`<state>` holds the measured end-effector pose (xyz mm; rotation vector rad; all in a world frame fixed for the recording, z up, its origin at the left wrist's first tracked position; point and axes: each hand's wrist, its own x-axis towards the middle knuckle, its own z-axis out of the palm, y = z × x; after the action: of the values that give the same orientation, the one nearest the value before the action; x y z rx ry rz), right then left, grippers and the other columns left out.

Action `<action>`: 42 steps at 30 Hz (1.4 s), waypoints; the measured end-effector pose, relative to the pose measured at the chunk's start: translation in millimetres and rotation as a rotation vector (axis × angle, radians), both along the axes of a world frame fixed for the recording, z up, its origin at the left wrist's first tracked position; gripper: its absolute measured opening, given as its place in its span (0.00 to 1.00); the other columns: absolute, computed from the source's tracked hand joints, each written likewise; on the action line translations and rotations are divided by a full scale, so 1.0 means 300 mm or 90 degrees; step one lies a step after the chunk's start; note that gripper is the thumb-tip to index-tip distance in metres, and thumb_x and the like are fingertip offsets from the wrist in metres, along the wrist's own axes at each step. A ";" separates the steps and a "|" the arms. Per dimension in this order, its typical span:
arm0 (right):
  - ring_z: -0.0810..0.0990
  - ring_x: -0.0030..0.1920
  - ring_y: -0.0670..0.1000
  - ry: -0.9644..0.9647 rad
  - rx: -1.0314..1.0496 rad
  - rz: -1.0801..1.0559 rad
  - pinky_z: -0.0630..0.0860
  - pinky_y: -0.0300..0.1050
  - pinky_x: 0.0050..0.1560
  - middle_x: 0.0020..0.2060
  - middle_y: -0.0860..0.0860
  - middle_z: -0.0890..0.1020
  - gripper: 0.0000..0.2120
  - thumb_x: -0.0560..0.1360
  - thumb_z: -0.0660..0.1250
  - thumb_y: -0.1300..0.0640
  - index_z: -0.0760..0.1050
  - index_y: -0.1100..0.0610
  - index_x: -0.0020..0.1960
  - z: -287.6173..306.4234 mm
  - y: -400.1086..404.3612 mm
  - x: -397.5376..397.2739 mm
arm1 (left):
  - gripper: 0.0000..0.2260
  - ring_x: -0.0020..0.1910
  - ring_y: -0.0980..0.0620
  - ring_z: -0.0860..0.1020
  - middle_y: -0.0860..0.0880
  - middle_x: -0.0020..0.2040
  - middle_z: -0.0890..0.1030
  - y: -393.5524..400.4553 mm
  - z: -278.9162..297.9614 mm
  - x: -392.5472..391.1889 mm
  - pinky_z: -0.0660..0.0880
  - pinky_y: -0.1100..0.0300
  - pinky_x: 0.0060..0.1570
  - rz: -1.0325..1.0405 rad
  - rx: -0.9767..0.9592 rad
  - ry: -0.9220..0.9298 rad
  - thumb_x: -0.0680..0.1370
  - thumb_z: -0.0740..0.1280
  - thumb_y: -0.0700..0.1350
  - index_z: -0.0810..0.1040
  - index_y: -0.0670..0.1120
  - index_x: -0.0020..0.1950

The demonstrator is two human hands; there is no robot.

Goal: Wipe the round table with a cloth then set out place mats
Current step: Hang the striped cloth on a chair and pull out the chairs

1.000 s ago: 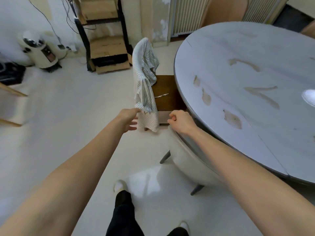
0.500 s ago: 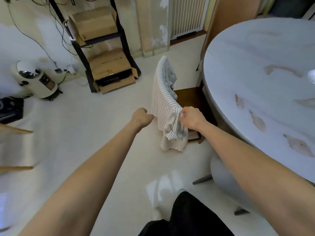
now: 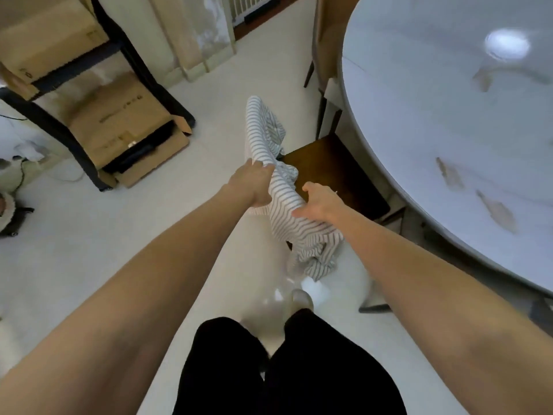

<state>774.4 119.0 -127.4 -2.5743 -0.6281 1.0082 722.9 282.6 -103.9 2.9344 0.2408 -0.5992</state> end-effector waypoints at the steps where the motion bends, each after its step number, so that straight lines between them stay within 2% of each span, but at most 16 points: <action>1: 0.71 0.67 0.56 0.007 -0.018 -0.009 0.70 0.51 0.64 0.68 0.55 0.72 0.32 0.74 0.71 0.48 0.63 0.57 0.73 -0.030 0.026 0.004 | 0.31 0.68 0.40 0.65 0.40 0.68 0.69 0.034 -0.028 0.055 0.66 0.49 0.65 -0.056 0.016 0.014 0.74 0.69 0.48 0.62 0.44 0.74; 5: 0.77 0.55 0.54 0.008 -0.102 -0.081 0.76 0.48 0.54 0.52 0.51 0.78 0.21 0.72 0.72 0.50 0.71 0.55 0.61 -0.137 0.070 -0.012 | 0.31 0.70 0.40 0.64 0.42 0.67 0.71 0.127 -0.124 0.226 0.62 0.48 0.69 -0.259 0.101 0.059 0.74 0.70 0.51 0.63 0.46 0.74; 8: 0.79 0.48 0.54 -0.051 -0.169 -0.199 0.75 0.47 0.48 0.45 0.51 0.78 0.12 0.73 0.69 0.53 0.74 0.54 0.55 -0.176 0.098 -0.041 | 0.21 0.64 0.43 0.71 0.44 0.60 0.76 0.160 -0.188 0.312 0.62 0.49 0.68 -0.398 0.129 0.097 0.75 0.68 0.48 0.70 0.45 0.66; 10: 0.79 0.47 0.54 -0.098 -0.197 -0.261 0.73 0.49 0.49 0.43 0.51 0.79 0.08 0.74 0.67 0.53 0.75 0.53 0.51 -0.191 0.139 -0.062 | 0.15 0.60 0.46 0.75 0.45 0.58 0.77 0.175 -0.210 0.340 0.62 0.51 0.68 -0.504 0.148 0.108 0.76 0.65 0.45 0.73 0.44 0.62; 11: 0.79 0.48 0.55 -0.125 -0.199 -0.277 0.72 0.49 0.50 0.44 0.51 0.79 0.08 0.74 0.67 0.52 0.75 0.53 0.51 -0.196 0.168 -0.055 | 0.13 0.58 0.46 0.76 0.46 0.56 0.77 0.186 -0.215 0.363 0.65 0.52 0.65 -0.541 0.151 0.099 0.77 0.65 0.44 0.74 0.44 0.61; 13: 0.78 0.50 0.54 -0.170 -0.175 -0.305 0.70 0.47 0.47 0.46 0.52 0.78 0.10 0.73 0.68 0.51 0.75 0.54 0.52 -0.201 0.238 -0.046 | 0.11 0.53 0.47 0.78 0.48 0.48 0.77 0.217 -0.221 0.406 0.71 0.55 0.51 -0.604 0.156 0.083 0.76 0.66 0.45 0.76 0.45 0.57; 15: 0.75 0.52 0.54 -0.182 -0.151 -0.327 0.68 0.46 0.44 0.50 0.52 0.76 0.13 0.73 0.68 0.51 0.74 0.55 0.55 -0.205 0.315 -0.045 | 0.11 0.49 0.48 0.79 0.50 0.40 0.72 0.249 -0.223 0.442 0.71 0.57 0.41 -0.660 0.156 0.085 0.74 0.68 0.45 0.76 0.45 0.54; 17: 0.75 0.50 0.54 -0.174 -0.170 -0.337 0.67 0.45 0.42 0.49 0.52 0.76 0.15 0.73 0.69 0.50 0.74 0.55 0.55 -0.211 0.356 -0.044 | 0.11 0.48 0.49 0.78 0.51 0.40 0.72 0.267 -0.229 0.474 0.69 0.57 0.40 -0.706 0.180 0.087 0.73 0.69 0.46 0.76 0.46 0.53; 21: 0.74 0.35 0.53 -0.226 -0.237 -0.335 0.66 0.43 0.35 0.35 0.49 0.74 0.06 0.74 0.64 0.56 0.74 0.55 0.50 -0.240 0.352 -0.009 | 0.12 0.43 0.50 0.76 0.51 0.42 0.73 0.284 -0.241 0.531 0.69 0.57 0.39 -0.794 0.146 0.035 0.73 0.68 0.44 0.75 0.49 0.56; 25: 0.72 0.31 0.53 -0.246 -0.246 -0.290 0.64 0.42 0.32 0.31 0.49 0.72 0.02 0.74 0.63 0.57 0.72 0.54 0.46 -0.255 0.373 0.000 | 0.13 0.47 0.50 0.78 0.51 0.46 0.77 0.330 -0.271 0.541 0.67 0.58 0.39 -0.839 0.075 -0.023 0.74 0.67 0.45 0.73 0.51 0.58; 27: 0.71 0.30 0.52 -0.248 -0.241 -0.285 0.62 0.41 0.30 0.30 0.47 0.71 0.02 0.75 0.63 0.56 0.71 0.53 0.45 -0.255 0.369 0.003 | 0.12 0.45 0.50 0.78 0.50 0.46 0.79 0.335 -0.283 0.551 0.67 0.58 0.38 -0.863 0.068 -0.060 0.75 0.67 0.46 0.73 0.51 0.58; 31: 0.72 0.30 0.53 -0.275 -0.267 -0.297 0.67 0.43 0.32 0.30 0.48 0.73 0.03 0.75 0.64 0.54 0.71 0.53 0.47 -0.253 0.370 -0.001 | 0.13 0.44 0.49 0.79 0.51 0.46 0.80 0.344 -0.303 0.561 0.67 0.58 0.36 -0.882 0.052 -0.109 0.74 0.67 0.48 0.73 0.52 0.58; 34: 0.73 0.29 0.52 -0.296 -0.283 -0.313 0.64 0.41 0.30 0.30 0.48 0.75 0.04 0.76 0.64 0.53 0.71 0.53 0.47 -0.262 0.386 0.014 | 0.12 0.42 0.50 0.78 0.51 0.44 0.80 0.355 -0.314 0.588 0.68 0.59 0.36 -0.888 0.028 -0.121 0.74 0.67 0.47 0.73 0.52 0.57; 38: 0.72 0.28 0.50 -0.331 -0.286 -0.337 0.59 0.40 0.27 0.30 0.48 0.76 0.10 0.77 0.64 0.51 0.64 0.52 0.43 -0.280 0.426 0.047 | 0.11 0.39 0.52 0.76 0.52 0.42 0.79 0.376 -0.309 0.651 0.65 0.60 0.35 -0.913 0.030 -0.135 0.75 0.67 0.47 0.73 0.51 0.57; 42: 0.71 0.27 0.50 -0.352 -0.288 -0.352 0.56 0.39 0.26 0.29 0.48 0.75 0.13 0.76 0.66 0.51 0.62 0.52 0.42 -0.301 0.454 0.094 | 0.11 0.40 0.52 0.75 0.52 0.42 0.78 0.391 -0.316 0.721 0.66 0.59 0.37 -0.939 0.026 -0.140 0.75 0.68 0.49 0.73 0.51 0.56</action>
<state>802.6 255.1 -217.6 -3.1669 0.2512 0.2663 939.1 400.0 -198.6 2.6433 -1.9993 -0.3117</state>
